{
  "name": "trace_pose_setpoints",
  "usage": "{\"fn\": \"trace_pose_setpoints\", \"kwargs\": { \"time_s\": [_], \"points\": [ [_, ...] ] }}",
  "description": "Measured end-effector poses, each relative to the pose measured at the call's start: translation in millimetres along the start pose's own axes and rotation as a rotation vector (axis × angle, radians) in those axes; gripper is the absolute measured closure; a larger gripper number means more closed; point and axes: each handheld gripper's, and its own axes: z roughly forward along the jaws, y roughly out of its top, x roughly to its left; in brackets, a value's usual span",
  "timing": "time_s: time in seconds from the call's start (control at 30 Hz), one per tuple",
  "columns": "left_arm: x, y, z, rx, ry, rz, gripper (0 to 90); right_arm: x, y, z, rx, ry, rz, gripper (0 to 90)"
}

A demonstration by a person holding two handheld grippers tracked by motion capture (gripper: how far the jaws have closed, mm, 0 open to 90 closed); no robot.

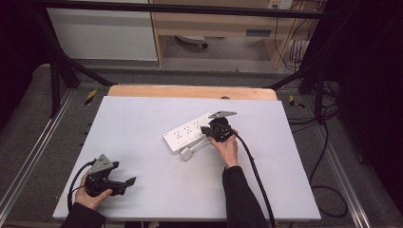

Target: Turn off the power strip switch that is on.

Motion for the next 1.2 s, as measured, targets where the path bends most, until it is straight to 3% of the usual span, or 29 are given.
{"fn": "trace_pose_setpoints", "kwargs": {
  "time_s": [1.2],
  "points": [
    [-0.1, 0.2, -0.6, -0.002, 0.002, 0.002, 6.2, 2.0, -4.5, 11.1, 0.018, -0.006, -0.01, 90.0]
  ]
}}
